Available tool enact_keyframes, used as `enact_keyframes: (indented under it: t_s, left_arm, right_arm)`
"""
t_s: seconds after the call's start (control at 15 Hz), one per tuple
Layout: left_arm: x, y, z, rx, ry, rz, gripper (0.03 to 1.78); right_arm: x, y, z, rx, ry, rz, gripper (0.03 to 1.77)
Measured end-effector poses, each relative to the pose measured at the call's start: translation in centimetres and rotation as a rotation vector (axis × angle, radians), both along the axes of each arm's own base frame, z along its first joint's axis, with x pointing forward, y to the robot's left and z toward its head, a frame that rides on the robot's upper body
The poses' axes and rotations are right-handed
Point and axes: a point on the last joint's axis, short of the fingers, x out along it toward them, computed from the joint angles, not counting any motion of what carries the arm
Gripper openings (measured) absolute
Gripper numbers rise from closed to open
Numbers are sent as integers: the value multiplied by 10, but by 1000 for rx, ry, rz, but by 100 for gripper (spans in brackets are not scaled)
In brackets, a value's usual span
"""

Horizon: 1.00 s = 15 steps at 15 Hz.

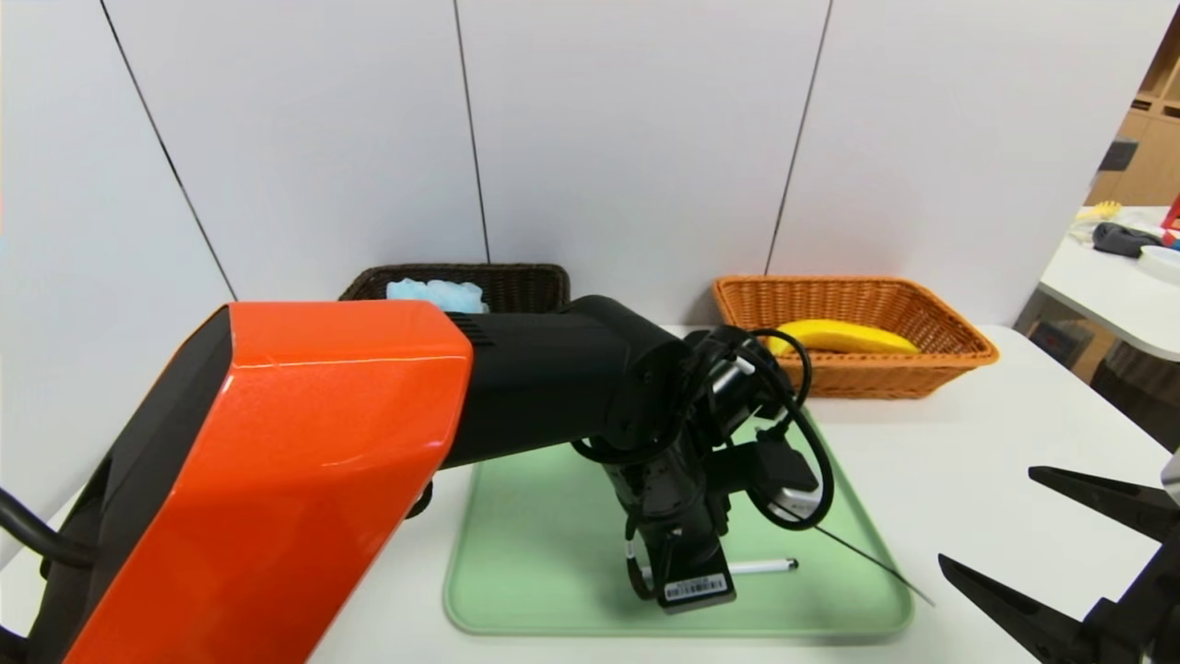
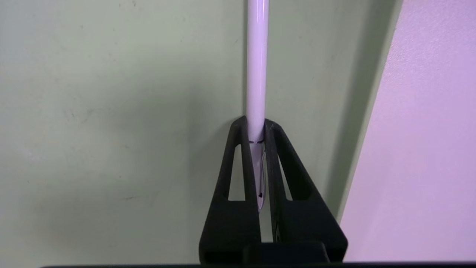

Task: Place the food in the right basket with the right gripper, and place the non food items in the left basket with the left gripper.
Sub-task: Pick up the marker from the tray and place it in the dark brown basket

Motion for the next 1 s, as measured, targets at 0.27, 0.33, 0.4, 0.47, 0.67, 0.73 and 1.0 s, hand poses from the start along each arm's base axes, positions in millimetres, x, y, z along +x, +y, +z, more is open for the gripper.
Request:
enact_keyframes:
  t_s: [0.27,0.33,0.4,0.47,0.67,0.73,1.0]
  left_arm:
    - [-1,5,4,17,11,2,16]
    - [-1,5,5,13,8,2,16]
    - [-1,5,7,6,5,4,16]
    - [-1,5,8,1,0,4,16]
    - [4,6,21,-67,-51,18,15]
    - [7,6,27,-110,-84,28,15]
    - [15,11,67,-293,-208,86,15]
  right_arm:
    - [1,1,1,0,1,4,170]
    - [1,1,0,-1,3,6,170]
    - [1,2,0,-2,3,7,170]
    - [1,2,0,-2,4,9,170]
    - [2,2,0,-5,5,12,170]
    - [2,2,0,-6,5,12,170]
    - [3,3,-1,-9,14,15,170]
